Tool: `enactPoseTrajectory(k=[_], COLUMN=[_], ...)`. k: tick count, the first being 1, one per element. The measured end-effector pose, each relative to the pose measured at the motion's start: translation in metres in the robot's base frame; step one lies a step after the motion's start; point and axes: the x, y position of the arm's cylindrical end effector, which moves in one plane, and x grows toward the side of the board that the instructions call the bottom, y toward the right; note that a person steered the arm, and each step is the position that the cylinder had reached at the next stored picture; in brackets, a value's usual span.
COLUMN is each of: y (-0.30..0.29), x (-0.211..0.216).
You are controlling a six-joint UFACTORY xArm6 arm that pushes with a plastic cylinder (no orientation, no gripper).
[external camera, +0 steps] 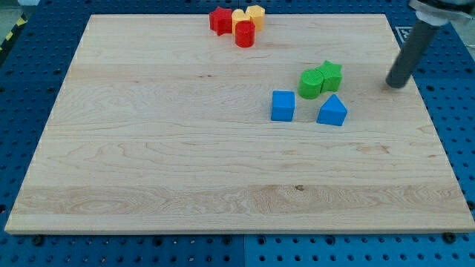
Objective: Push the green star closer to the blue triangle
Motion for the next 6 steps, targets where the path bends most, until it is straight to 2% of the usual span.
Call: enactPoseTrajectory(k=[1, 2, 3, 6], y=[-0.055, -0.129, -0.173, -0.155], x=[-0.026, -0.028, -0.028, -0.008])
